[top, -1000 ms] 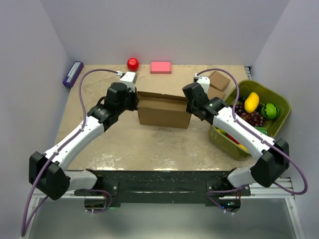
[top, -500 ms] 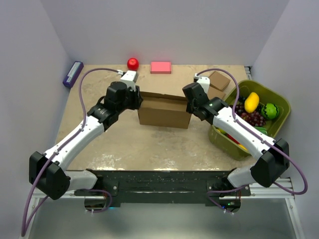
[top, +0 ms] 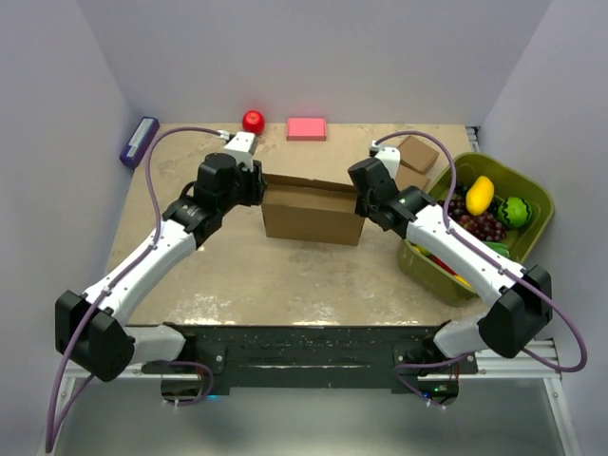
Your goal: Fold the paper box
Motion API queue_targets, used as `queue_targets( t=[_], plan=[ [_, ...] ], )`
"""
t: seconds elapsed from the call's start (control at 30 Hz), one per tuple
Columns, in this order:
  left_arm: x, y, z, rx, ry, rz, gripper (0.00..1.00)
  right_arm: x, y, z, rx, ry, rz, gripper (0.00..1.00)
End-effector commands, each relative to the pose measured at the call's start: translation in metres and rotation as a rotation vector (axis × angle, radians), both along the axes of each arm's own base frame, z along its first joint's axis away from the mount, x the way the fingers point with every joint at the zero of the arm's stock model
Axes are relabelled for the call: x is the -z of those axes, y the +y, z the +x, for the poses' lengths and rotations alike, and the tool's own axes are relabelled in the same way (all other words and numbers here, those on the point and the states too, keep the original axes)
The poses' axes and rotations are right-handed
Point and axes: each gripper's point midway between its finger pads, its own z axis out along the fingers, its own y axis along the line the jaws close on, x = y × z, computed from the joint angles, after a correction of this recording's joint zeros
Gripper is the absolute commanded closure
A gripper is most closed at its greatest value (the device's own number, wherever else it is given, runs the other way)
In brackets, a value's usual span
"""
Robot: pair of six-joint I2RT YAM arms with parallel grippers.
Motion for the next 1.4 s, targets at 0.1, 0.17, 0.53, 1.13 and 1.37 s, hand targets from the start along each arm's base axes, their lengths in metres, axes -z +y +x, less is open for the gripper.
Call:
queue_targets(
  t=[0.1,0.17,0.53,1.13,1.37],
  plan=[
    [0.002,-0.01,0.015,0.031,-0.003,0.013,0.69,0.039,-0.004,-0.03,-0.03,0.163,-0.044,1.0],
    [0.005,-0.012,0.016,0.037,0.008,0.014,0.72,0.039,-0.004,-0.03,-0.029,0.166,-0.047,1.0],
    [-0.002,-0.032,0.018,0.075,0.046,-0.083,1.0,0.047,-0.007,-0.029,-0.021,0.182,-0.074,1.0],
    [0.024,-0.015,0.022,0.036,0.1,0.06,1.0,0.021,-0.01,-0.029,-0.002,0.14,-0.058,0.76],
    [0.025,-0.018,0.026,0.059,0.11,0.082,1.0,-0.019,-0.012,-0.031,0.005,0.07,-0.032,0.55]
  ],
)
